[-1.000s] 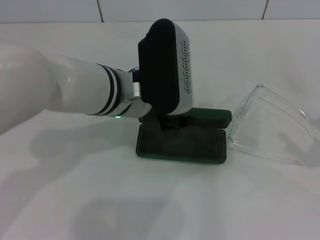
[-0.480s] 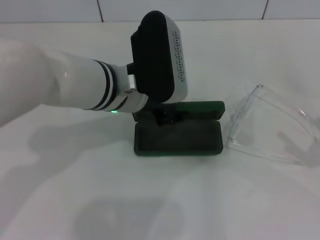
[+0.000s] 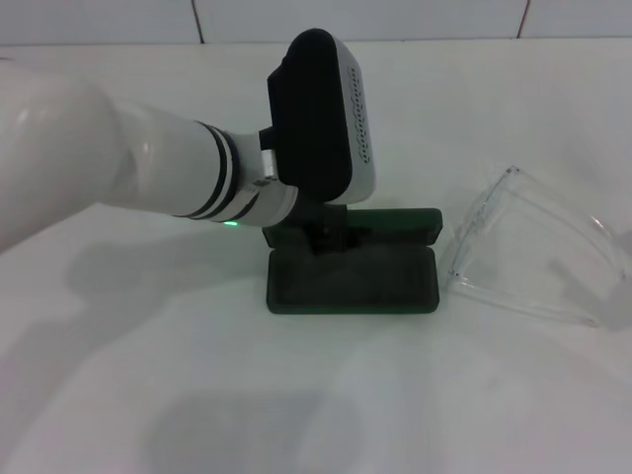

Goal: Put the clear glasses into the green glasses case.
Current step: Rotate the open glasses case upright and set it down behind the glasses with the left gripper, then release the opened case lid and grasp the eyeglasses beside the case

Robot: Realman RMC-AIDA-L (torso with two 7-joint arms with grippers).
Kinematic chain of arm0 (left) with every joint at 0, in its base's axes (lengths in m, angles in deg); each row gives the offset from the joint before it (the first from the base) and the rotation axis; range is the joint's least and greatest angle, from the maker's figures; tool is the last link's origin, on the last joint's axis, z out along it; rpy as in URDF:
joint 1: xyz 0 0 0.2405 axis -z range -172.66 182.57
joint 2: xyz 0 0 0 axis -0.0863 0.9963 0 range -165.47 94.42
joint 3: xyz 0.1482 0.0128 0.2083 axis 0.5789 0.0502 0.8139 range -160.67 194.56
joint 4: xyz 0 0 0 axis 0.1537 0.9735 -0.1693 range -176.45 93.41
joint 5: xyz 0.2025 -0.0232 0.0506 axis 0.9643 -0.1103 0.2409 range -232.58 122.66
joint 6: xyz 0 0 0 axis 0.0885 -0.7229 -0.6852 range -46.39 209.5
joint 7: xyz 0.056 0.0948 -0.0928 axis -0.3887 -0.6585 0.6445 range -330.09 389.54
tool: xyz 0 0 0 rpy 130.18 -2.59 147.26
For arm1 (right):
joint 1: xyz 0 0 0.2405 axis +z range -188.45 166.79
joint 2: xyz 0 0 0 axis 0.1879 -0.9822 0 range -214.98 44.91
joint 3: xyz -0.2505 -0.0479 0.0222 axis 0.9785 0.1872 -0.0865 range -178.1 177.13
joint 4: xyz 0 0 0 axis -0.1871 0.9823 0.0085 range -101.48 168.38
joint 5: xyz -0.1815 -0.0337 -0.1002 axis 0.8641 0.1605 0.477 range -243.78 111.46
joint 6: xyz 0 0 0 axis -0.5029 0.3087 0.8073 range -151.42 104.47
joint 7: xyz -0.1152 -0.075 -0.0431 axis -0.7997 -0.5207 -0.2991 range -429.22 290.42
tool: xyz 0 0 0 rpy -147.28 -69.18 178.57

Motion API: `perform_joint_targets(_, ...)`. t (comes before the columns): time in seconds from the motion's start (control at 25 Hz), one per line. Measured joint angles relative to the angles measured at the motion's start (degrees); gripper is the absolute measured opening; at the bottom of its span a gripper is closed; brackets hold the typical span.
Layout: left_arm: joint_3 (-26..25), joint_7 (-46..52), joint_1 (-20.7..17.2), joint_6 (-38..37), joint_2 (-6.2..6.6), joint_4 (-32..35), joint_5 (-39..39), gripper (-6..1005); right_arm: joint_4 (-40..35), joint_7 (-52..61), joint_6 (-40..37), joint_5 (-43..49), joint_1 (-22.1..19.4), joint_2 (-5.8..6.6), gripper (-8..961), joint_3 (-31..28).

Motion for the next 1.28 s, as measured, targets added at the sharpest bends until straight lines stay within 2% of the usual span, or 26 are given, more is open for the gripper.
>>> perform_joint_targets(0.52, 0.0, 0.0, 0.2, 0.1, 0.0, -2.3, -0.1, 461, 0.0, 0.0, 0.0, 0.0, 0.1, 0.0, 858, 0.0)
perform_joint_targets(1.28, 0.2, 0.0, 0.1, -2.3, 0.0, -1.6, -0.3, 460, 0.0, 0.0, -0.1, 0.0, 0.1, 0.0, 857, 0.0)
